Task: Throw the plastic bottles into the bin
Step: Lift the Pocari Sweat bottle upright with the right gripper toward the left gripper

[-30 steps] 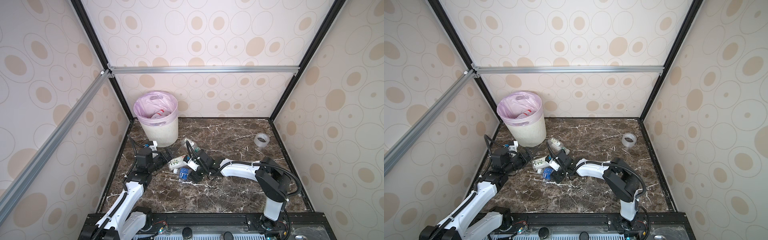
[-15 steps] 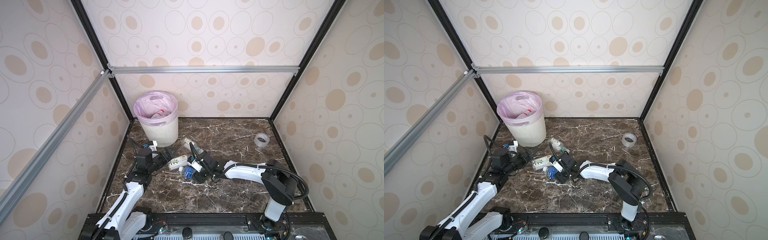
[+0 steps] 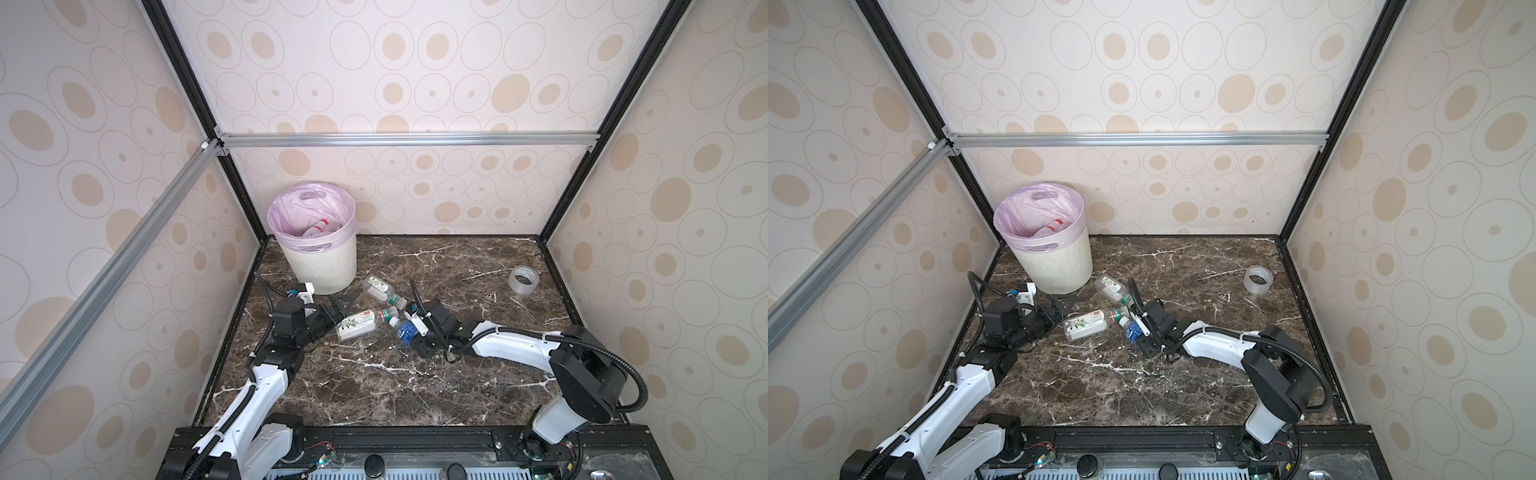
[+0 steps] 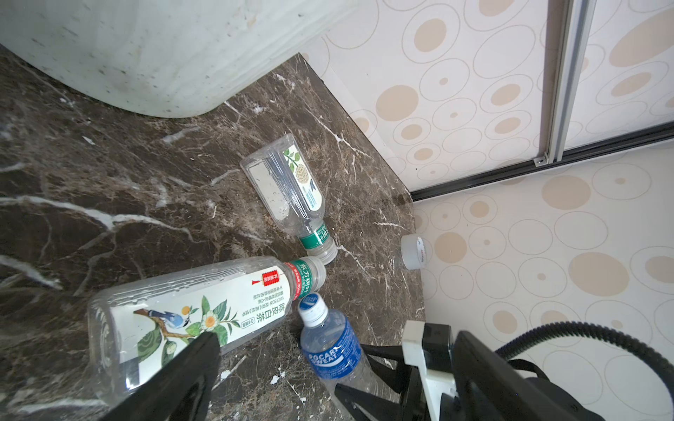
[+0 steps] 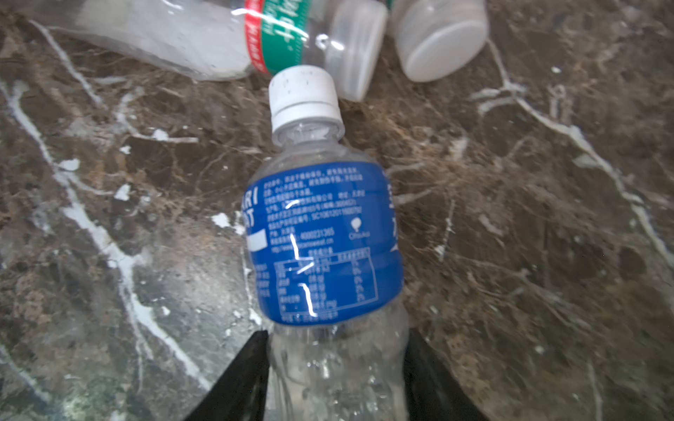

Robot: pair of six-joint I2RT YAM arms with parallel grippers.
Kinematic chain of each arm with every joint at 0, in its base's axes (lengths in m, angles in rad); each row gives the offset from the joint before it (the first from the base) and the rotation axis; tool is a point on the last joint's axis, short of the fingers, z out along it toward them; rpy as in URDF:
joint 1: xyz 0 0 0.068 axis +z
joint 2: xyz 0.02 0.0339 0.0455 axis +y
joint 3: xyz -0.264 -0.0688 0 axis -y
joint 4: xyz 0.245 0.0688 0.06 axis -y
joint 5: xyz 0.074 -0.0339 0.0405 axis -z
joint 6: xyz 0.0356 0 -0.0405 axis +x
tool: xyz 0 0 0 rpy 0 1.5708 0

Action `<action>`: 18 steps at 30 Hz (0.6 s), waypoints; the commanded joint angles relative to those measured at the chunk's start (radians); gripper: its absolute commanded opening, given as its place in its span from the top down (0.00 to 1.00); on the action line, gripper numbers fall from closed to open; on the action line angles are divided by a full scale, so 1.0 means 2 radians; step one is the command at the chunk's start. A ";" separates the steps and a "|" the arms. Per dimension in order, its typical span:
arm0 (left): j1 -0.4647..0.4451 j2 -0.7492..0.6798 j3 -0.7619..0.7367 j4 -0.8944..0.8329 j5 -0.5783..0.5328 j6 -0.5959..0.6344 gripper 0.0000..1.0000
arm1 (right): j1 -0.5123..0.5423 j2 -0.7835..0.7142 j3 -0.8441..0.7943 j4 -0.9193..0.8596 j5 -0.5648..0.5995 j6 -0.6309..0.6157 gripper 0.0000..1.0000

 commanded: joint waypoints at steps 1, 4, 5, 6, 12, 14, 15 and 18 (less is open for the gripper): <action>-0.015 0.001 0.006 0.000 -0.023 0.011 0.01 | -0.028 -0.001 -0.020 -0.068 0.023 0.024 0.46; -0.040 0.017 0.010 0.008 -0.031 0.011 0.01 | -0.056 -0.009 -0.023 -0.072 0.016 0.040 0.47; -0.048 0.024 0.013 0.011 -0.035 0.011 0.01 | -0.062 -0.011 -0.023 -0.072 0.012 0.043 0.48; -0.060 0.031 0.017 0.014 -0.040 0.011 0.01 | -0.067 -0.013 -0.020 -0.072 0.011 0.045 0.48; -0.104 0.075 0.038 0.055 -0.049 -0.010 0.01 | -0.068 -0.022 0.012 -0.079 -0.001 0.050 0.49; -0.115 0.089 0.050 0.061 -0.054 -0.011 0.01 | -0.067 -0.026 0.023 -0.083 -0.006 0.052 0.49; -0.121 0.096 0.059 0.061 -0.058 -0.010 0.01 | -0.068 -0.030 0.029 -0.084 -0.009 0.053 0.49; -0.134 0.116 0.076 0.075 -0.062 -0.016 0.01 | -0.068 -0.042 0.046 -0.090 -0.020 0.055 0.49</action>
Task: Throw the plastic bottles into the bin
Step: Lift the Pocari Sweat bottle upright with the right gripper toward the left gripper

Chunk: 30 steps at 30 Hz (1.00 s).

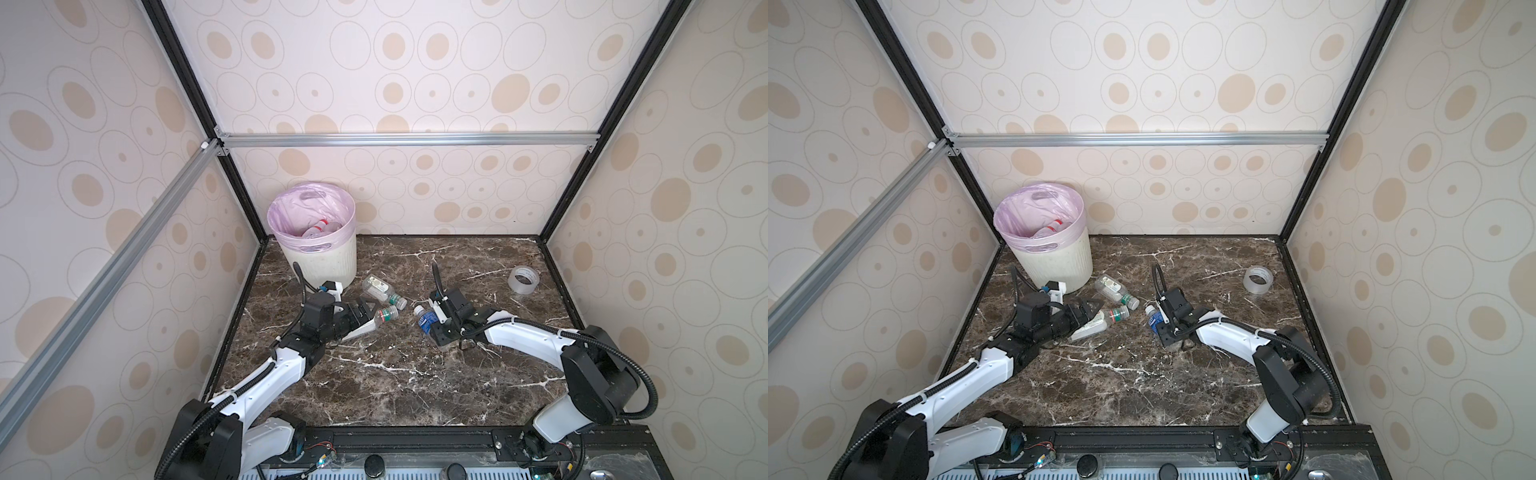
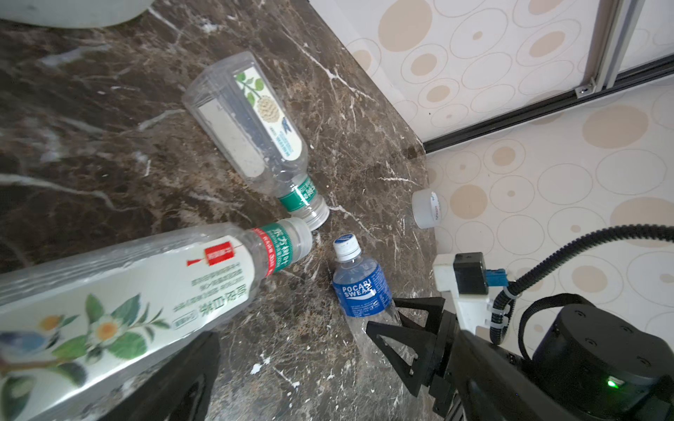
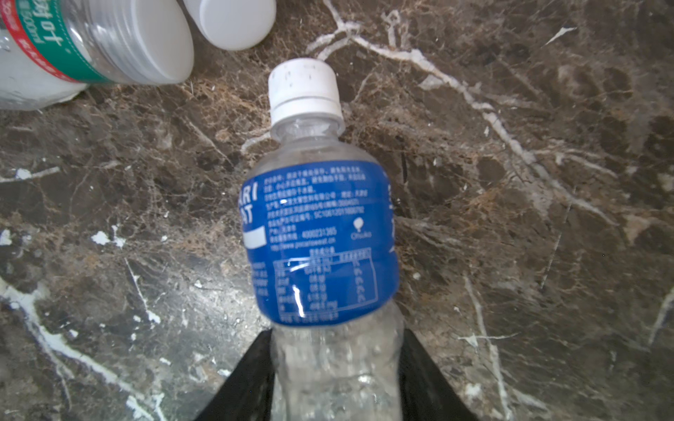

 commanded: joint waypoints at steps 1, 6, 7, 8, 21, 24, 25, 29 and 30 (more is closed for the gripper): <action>-0.015 0.020 0.037 0.043 -0.011 -0.017 0.01 | 0.001 -0.028 0.030 -0.020 -0.017 0.012 0.49; -0.033 0.078 0.073 0.082 -0.002 -0.026 0.01 | 0.001 -0.056 0.048 -0.003 -0.043 0.012 0.49; -0.036 0.088 0.080 0.088 -0.002 -0.028 0.01 | 0.001 -0.058 0.055 -0.005 -0.044 0.013 0.49; -0.036 0.096 0.085 0.096 -0.002 -0.031 0.01 | 0.001 -0.058 0.061 -0.007 -0.046 0.012 0.49; -0.048 0.147 0.125 0.119 0.003 -0.045 0.01 | 0.001 -0.019 0.041 0.012 -0.030 0.009 0.50; -0.048 0.144 0.119 0.114 -0.001 -0.041 0.01 | 0.001 -0.022 0.029 0.014 -0.027 0.009 0.50; -0.049 0.146 0.118 0.114 0.000 -0.041 0.01 | 0.001 -0.022 0.029 0.009 -0.026 0.008 0.50; -0.055 0.160 0.122 0.128 0.008 -0.051 0.01 | 0.001 -0.037 0.036 0.001 -0.026 0.009 0.50; -0.058 0.165 0.127 0.131 0.011 -0.052 0.01 | 0.001 -0.042 0.041 -0.001 -0.028 0.009 0.50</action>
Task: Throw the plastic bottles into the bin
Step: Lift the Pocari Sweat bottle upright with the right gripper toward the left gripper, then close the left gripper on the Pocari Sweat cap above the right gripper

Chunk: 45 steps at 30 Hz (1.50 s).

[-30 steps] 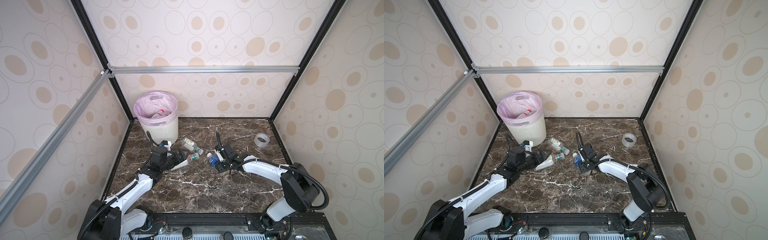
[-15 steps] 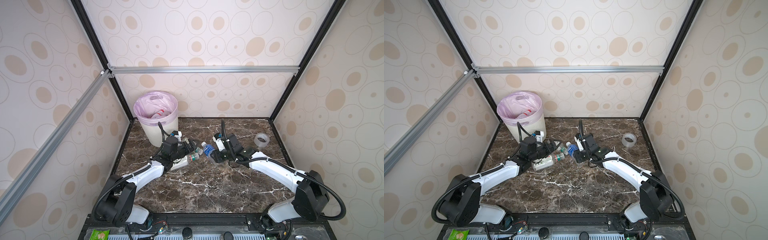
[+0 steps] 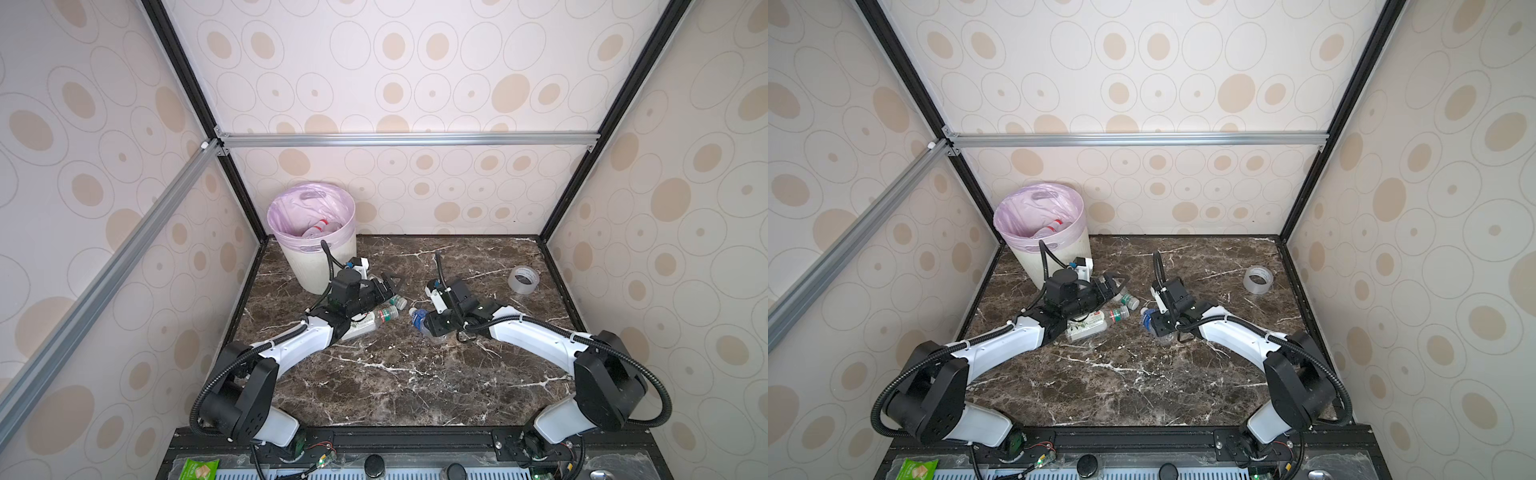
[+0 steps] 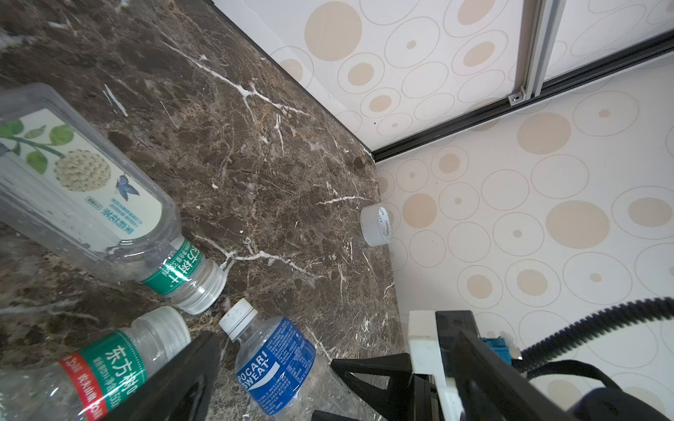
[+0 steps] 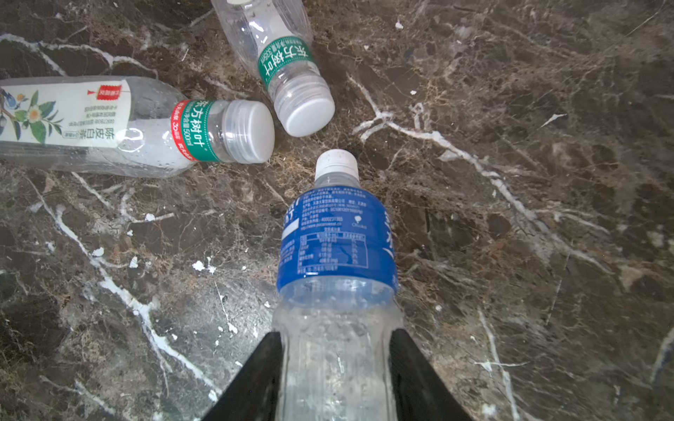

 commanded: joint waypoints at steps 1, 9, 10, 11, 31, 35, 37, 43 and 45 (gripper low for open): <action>-0.012 0.013 0.017 0.025 0.010 -0.012 0.01 | 0.000 -0.024 0.015 -0.006 0.006 0.003 0.51; -0.021 0.020 0.023 0.030 0.012 -0.019 0.01 | -0.002 -0.026 0.055 -0.032 0.013 -0.003 0.51; -0.021 0.019 0.020 0.033 0.012 -0.022 0.01 | -0.002 -0.027 0.060 -0.032 0.013 -0.002 0.51; -0.021 0.018 0.017 0.037 0.012 -0.026 0.01 | -0.004 -0.030 0.064 -0.032 0.012 0.000 0.51; -0.024 0.098 0.058 0.160 0.001 -0.129 0.01 | -0.011 -0.070 0.123 -0.024 -0.024 0.017 0.53; -0.025 0.109 0.068 0.175 -0.007 -0.140 0.04 | -0.011 -0.078 0.116 -0.017 -0.029 0.015 0.53; -0.025 0.115 0.072 0.182 -0.009 -0.145 0.06 | -0.011 -0.081 0.112 -0.013 -0.031 0.015 0.53; -0.025 0.129 0.079 0.194 -0.013 -0.154 0.16 | -0.011 -0.083 0.105 -0.002 -0.036 0.012 0.53; -0.025 0.131 0.081 0.196 -0.016 -0.154 0.22 | -0.011 -0.084 0.102 0.003 -0.040 0.011 0.53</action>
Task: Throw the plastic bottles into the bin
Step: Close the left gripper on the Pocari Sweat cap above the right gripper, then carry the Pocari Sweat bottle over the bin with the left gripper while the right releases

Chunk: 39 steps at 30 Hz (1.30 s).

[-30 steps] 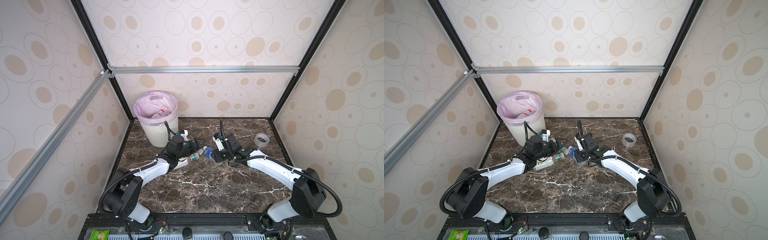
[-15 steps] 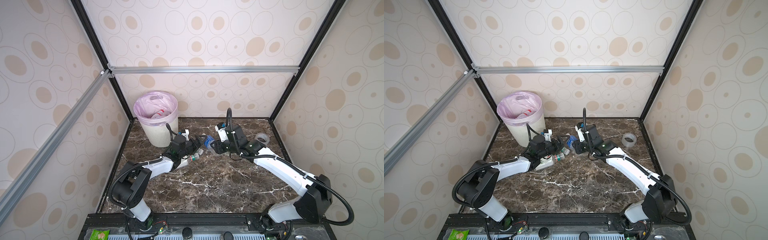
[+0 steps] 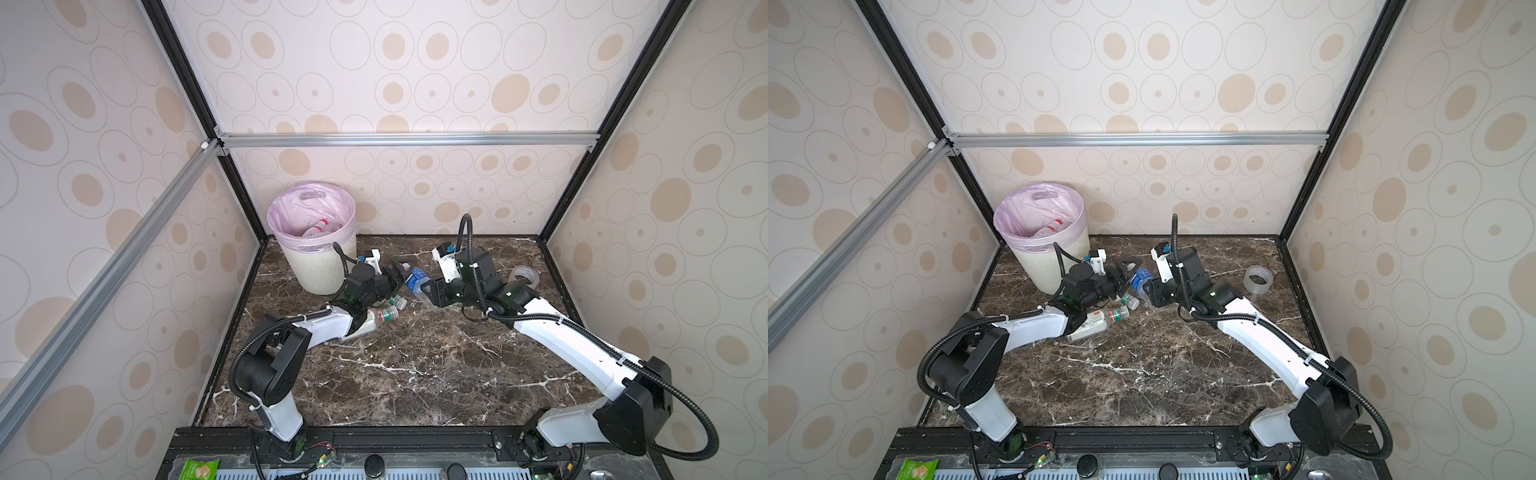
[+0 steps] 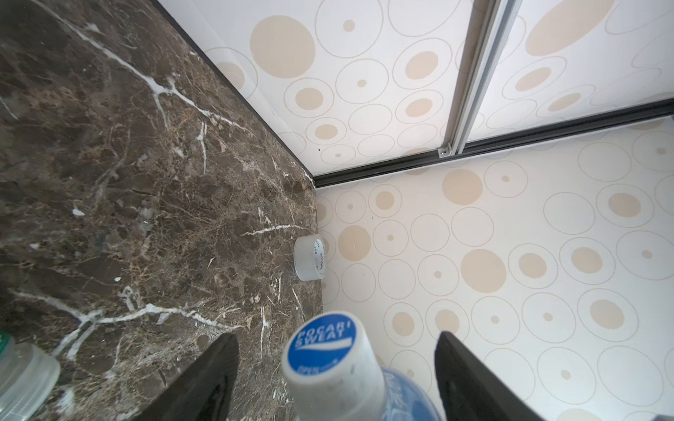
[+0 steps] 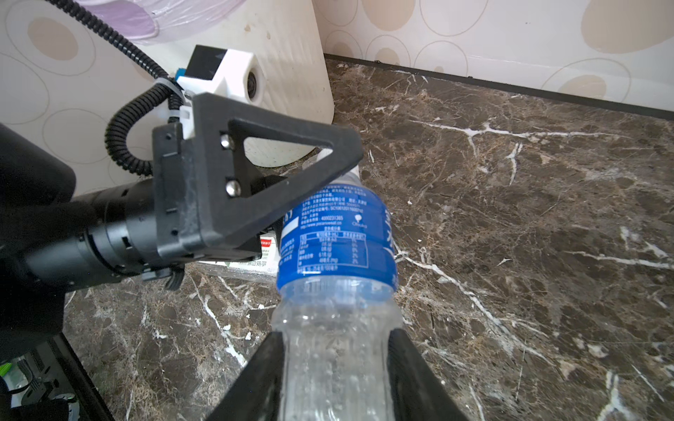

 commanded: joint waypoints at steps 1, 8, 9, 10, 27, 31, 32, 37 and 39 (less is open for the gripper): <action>-0.004 0.005 0.023 0.025 -0.007 -0.010 0.25 | -0.001 -0.013 -0.009 0.018 -0.013 -0.001 0.53; -0.004 0.009 0.030 0.022 -0.012 -0.006 0.53 | 0.000 -0.022 -0.025 0.037 -0.025 -0.004 0.53; -0.004 0.010 0.031 0.023 -0.012 -0.006 0.56 | -0.001 -0.022 -0.026 0.039 -0.026 -0.003 0.53; -0.004 0.010 0.031 0.022 -0.012 -0.006 0.58 | 0.000 -0.022 -0.027 0.039 -0.027 -0.004 0.53; -0.004 -0.011 0.055 -0.044 -0.015 0.040 0.87 | 0.000 -0.034 -0.025 0.040 -0.027 -0.002 0.35; 0.000 -0.026 0.084 -0.103 -0.020 0.080 0.87 | 0.000 -0.043 -0.016 0.029 -0.015 -0.008 0.28; 0.002 -0.030 0.093 -0.122 -0.023 0.090 0.87 | 0.000 -0.045 -0.012 0.025 -0.012 -0.011 0.27; 0.022 -0.049 0.153 -0.213 -0.026 0.147 0.87 | 0.000 -0.047 0.009 0.012 -0.005 -0.023 0.14; 0.036 -0.055 0.183 -0.252 -0.023 0.167 0.87 | 0.001 -0.046 0.025 0.009 -0.009 -0.025 0.05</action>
